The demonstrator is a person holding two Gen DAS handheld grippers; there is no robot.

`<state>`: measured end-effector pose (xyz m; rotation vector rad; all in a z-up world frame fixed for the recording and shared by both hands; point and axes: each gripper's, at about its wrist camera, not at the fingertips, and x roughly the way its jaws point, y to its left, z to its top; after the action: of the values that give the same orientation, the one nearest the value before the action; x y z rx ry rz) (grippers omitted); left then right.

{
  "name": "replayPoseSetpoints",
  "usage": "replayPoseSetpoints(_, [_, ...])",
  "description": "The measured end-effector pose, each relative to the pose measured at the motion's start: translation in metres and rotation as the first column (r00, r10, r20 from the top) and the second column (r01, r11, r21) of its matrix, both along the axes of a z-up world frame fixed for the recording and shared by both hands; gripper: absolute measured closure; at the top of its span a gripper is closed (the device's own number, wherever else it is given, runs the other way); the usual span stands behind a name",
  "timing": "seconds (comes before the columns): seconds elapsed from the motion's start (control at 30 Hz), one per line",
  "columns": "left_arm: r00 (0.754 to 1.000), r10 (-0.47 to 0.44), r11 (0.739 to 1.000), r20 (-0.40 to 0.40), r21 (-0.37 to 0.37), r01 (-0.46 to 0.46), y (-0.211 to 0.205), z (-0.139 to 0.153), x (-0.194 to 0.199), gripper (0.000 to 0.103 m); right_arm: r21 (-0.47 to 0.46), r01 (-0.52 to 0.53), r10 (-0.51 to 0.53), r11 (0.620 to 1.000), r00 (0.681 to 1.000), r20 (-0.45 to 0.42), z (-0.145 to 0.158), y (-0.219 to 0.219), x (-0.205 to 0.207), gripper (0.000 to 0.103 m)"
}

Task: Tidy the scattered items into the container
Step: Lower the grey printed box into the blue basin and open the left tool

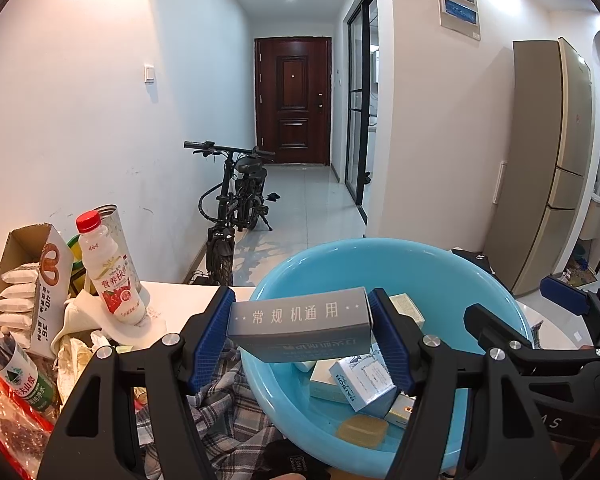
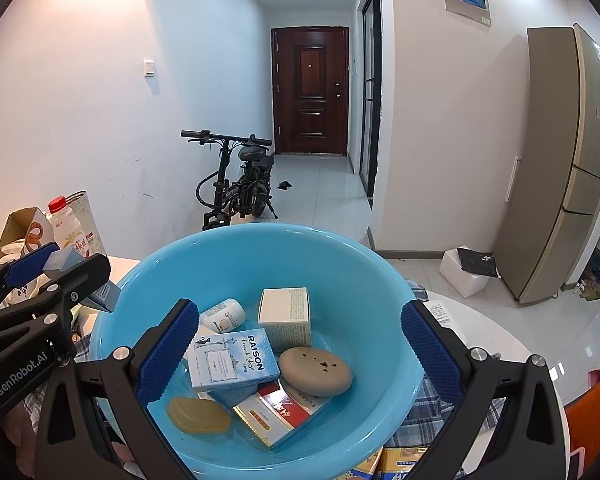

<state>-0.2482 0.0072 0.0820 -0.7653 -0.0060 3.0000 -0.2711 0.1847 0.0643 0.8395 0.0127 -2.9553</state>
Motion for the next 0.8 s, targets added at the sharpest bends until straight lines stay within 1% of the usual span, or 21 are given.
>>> replayPoseSetpoints(0.13, [1.0, -0.009, 1.0, -0.001, 0.001, 0.009, -0.001, 0.0, 0.0, 0.036, 0.013, 0.007, -0.007, 1.0, 1.0, 0.001, 0.0, -0.001, 0.001, 0.0])
replayPoseSetpoints(0.43, [1.0, -0.028, 0.999, 0.002, -0.039, 0.028, 0.013, -0.006, 0.0, 0.036, 0.093, 0.039, -0.039, 0.995, 0.999, -0.001, -0.001, 0.007, 0.003, 0.0])
replayPoseSetpoints(0.6, [1.0, -0.024, 0.999, 0.017, -0.03, 0.024, 0.012, -0.009, -0.002, 0.036, 0.095, 0.045, -0.044, 0.994, 0.999, -0.01, 0.0, 0.008, 0.004, 0.0])
replayPoseSetpoints(0.8, [0.999, -0.027, 0.999, 0.019, -0.038, 0.028, 0.015, -0.01, -0.001, 0.036, 0.102, 0.045, -0.045, 0.994, 0.999, -0.007, 0.002, 0.01, 0.007, 0.0])
